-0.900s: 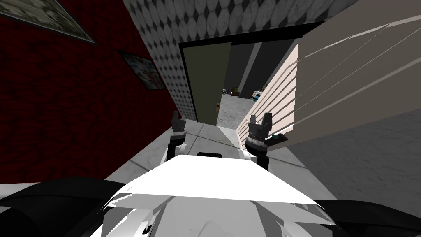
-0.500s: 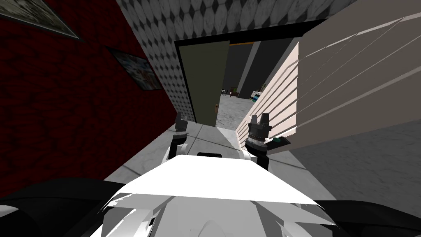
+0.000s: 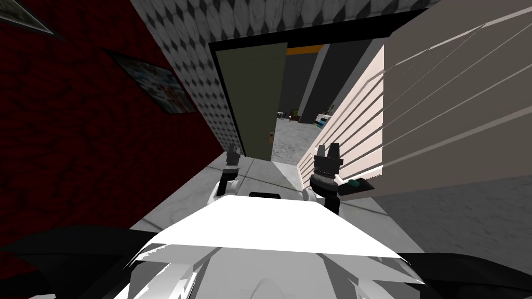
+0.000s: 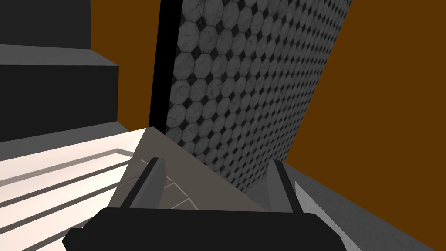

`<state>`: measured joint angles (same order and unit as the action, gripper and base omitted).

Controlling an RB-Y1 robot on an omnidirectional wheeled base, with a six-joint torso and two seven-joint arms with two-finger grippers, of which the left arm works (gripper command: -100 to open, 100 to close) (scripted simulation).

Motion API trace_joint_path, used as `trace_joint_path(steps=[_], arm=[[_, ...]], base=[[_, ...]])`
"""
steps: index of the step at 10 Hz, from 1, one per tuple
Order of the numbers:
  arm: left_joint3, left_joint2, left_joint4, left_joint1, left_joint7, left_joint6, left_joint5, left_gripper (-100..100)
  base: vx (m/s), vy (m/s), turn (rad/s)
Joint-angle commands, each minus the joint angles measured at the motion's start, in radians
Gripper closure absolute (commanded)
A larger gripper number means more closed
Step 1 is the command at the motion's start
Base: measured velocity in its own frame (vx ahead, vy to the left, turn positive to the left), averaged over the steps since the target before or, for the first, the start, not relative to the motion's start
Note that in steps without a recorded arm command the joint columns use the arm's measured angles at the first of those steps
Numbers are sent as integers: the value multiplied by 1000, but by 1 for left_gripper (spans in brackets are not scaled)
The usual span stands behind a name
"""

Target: Pull the door open

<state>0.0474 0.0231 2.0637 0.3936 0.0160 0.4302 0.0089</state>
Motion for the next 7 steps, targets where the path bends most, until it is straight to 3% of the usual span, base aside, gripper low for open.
trace_joint_path(steps=[1,4,7], arm=[[-2,17,-41,-21,-8,-13,4,-100],[-4,31,-94,-48,-15,-21,8,-100],[-8,52,-187,-96,-26,-36,14,-100]], base=[[151,-62,-88],[133,-57,-33],[135,-65,-66]])
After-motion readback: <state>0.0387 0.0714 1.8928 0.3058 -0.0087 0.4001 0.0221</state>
